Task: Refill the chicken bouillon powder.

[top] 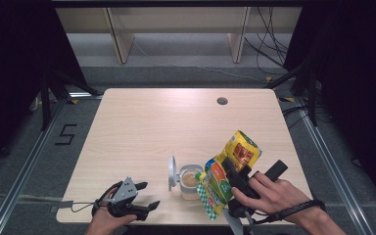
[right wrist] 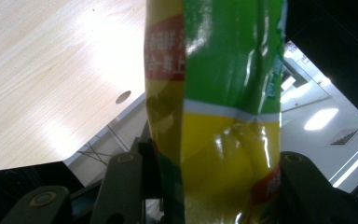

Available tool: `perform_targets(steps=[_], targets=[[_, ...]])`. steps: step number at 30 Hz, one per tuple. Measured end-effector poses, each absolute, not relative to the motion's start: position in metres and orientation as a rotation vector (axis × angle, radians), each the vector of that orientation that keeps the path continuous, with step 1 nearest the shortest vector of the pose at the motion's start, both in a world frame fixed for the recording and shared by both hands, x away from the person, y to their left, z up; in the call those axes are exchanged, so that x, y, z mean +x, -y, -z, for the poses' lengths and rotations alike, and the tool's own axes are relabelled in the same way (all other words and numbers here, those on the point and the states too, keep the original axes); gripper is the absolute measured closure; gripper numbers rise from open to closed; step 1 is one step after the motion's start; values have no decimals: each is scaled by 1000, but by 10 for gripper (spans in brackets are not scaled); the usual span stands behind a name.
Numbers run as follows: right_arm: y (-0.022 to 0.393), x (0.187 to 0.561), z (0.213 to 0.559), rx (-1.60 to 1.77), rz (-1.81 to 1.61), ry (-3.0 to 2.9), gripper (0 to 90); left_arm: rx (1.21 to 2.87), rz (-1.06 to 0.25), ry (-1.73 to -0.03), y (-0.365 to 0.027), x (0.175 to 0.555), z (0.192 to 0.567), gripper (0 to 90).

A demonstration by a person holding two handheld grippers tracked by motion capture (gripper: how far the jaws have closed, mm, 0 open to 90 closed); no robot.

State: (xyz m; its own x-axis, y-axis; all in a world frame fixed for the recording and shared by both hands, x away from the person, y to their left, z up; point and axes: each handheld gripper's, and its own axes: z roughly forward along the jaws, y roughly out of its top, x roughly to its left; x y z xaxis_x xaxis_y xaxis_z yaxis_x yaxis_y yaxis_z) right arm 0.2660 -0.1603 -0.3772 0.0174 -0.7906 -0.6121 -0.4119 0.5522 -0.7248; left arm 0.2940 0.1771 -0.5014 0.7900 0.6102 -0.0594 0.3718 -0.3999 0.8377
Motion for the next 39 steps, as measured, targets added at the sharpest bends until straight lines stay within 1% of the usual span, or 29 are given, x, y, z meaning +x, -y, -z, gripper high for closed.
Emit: perform_targets(steps=[19,39], targets=[[163,265,376,-1021,392,-1609,611,2029,-315,-733,-177,294,502,228],[152,263,375,-1046,366,-1594,614,2030,-314,-732,-177,294,502,229]])
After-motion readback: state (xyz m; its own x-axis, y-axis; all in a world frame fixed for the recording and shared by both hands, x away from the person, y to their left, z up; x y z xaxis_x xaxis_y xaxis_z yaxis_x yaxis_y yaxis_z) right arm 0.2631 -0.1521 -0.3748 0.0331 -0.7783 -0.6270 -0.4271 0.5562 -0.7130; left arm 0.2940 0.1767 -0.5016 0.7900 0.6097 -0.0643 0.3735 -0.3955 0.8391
